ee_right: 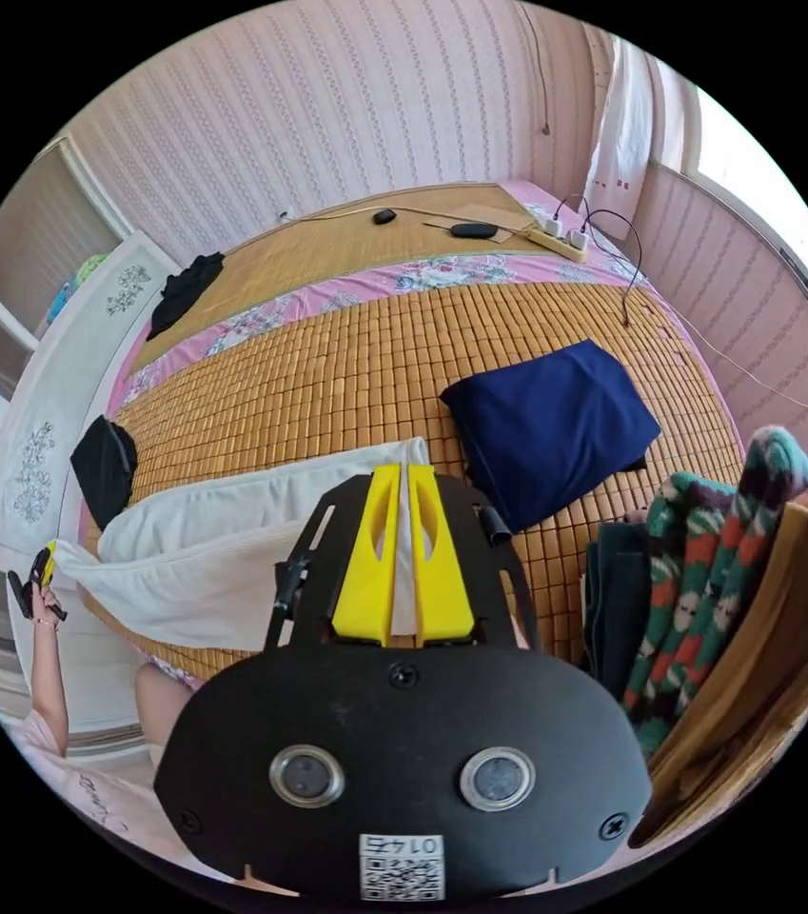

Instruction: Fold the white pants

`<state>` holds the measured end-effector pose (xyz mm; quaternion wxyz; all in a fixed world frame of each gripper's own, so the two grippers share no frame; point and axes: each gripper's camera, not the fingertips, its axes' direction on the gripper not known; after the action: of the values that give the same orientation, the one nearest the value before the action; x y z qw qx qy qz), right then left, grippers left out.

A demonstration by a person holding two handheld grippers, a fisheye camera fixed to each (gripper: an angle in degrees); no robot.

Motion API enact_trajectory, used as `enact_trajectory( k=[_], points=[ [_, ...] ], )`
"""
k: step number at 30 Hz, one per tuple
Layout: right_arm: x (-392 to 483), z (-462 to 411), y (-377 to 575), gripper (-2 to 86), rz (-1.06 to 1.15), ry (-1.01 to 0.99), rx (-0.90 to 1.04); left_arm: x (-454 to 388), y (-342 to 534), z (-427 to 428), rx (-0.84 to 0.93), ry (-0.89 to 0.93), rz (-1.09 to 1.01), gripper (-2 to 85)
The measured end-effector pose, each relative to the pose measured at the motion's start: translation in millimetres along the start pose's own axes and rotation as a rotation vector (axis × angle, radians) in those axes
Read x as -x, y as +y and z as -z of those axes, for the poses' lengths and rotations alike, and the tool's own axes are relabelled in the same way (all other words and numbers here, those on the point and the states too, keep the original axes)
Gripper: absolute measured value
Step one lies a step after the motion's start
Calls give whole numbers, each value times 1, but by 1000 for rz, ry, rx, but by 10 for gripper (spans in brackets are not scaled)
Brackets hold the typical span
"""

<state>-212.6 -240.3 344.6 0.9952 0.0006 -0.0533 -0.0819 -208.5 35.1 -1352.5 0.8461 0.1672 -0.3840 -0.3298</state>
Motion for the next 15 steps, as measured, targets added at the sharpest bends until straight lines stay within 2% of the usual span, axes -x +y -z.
enact_trajectory(
  k=[1, 4, 6, 8, 10, 11, 12, 15],
  points=[
    [1, -18, -6, 154, -19, -17, 43, -1, -12, -25, -9, -54, 69, 80],
    [-2, -52, 9, 181, 4, -19, 100, 3, -16, -68, -22, -92, 204, 81],
    [-8, -75, 29, 186, 9, 35, 161, -5, -6, -77, -65, -81, 163, 75],
    [-14, -100, 49, 195, -3, 47, 241, -18, 5, -91, -32, -107, 89, 65],
    [-15, -128, 66, 193, -29, -5, 324, -41, 25, -128, 106, -148, -58, 60],
    [-11, -125, 68, 169, -29, 22, 274, -46, 30, -142, 161, -170, -93, 59],
    [-2, -123, 70, 119, 9, -13, 270, -57, 39, -171, 276, -242, -157, 56],
    [16, -120, 70, 77, 60, 36, 287, -83, 65, -240, 475, -549, -362, 35]
  ],
)
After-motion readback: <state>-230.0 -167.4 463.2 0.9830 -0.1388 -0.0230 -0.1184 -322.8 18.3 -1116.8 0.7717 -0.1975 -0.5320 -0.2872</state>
